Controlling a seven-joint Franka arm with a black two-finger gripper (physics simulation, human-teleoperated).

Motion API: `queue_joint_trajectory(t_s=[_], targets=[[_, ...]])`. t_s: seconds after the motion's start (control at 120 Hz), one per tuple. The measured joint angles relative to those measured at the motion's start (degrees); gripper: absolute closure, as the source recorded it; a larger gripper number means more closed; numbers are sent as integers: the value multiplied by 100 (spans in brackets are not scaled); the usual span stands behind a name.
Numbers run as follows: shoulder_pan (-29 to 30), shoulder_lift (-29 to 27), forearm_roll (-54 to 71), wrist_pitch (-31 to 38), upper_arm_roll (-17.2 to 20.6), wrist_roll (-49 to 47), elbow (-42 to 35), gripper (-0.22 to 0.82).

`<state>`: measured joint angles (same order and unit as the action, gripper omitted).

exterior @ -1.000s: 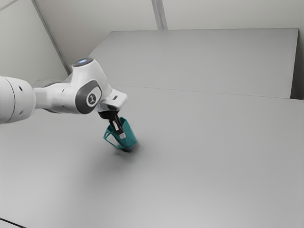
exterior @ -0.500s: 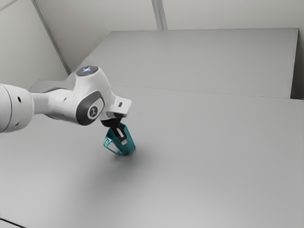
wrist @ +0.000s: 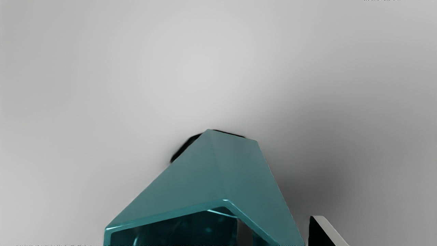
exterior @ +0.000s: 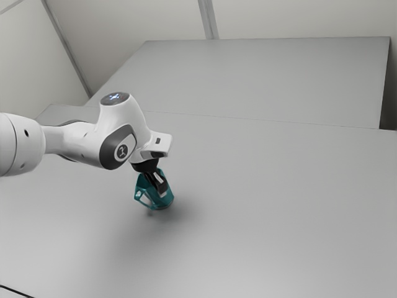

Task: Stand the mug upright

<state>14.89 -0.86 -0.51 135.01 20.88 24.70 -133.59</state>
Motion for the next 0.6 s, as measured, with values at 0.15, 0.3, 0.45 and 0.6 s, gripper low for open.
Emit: queue_joint_trajectory(t_s=[0.15, 0.3, 0.45, 0.6], targets=[[116, -44, -11, -10, 90, -87, 10, 25], [183, -243, -5, -84, 158, -155, 69, 12], [120, -549, -8, -350, 210, -210, 252, 6], [184, -684, -135, -812, 181, -225, 788, 3]])
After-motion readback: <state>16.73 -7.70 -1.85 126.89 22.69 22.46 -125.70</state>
